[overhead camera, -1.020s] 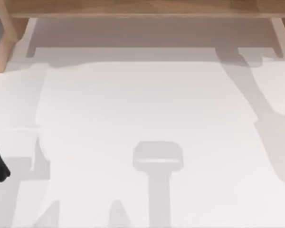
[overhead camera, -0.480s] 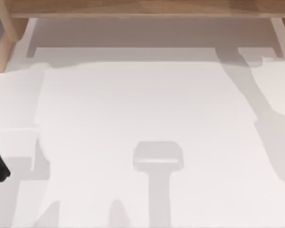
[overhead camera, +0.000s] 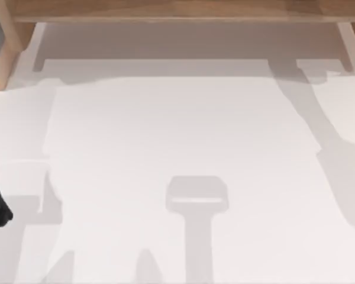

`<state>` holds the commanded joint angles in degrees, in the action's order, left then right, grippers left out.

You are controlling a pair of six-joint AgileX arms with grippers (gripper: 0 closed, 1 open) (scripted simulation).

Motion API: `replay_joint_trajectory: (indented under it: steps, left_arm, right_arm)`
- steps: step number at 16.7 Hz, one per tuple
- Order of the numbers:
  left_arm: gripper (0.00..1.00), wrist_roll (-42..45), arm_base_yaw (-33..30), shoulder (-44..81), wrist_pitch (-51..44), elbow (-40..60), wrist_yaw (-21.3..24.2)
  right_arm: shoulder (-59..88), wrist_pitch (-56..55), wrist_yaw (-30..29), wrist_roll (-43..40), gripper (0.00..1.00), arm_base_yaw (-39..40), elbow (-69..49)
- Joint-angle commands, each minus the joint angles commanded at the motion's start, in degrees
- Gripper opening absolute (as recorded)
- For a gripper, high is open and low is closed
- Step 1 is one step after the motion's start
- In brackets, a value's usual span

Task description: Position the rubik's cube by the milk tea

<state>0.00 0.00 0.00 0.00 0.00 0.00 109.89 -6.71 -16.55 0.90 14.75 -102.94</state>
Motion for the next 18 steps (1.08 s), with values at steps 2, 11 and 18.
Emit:
replay_joint_trajectory:
  steps: [2, 11, 18]
  left_arm:
    - [1.0, 0.0, 0.0, 0.0, 0.0, 0.0, 0.0]
    - [1.0, 0.0, 0.0, 0.0, 0.0, 0.0, 0.0]
    - [1.0, 0.0, 0.0, 0.0, 0.0, 0.0, 0.0]
  right_arm:
    - [0.0, 0.0, 0.0, 0.0, 0.0, 0.0, 0.0]
    - [-1.3, -4.28, 0.8, -2.96, 0.0, -0.89, -2.35]
    - [0.25, 2.42, 0.04, 0.09, 0.0, -0.13, -2.77]
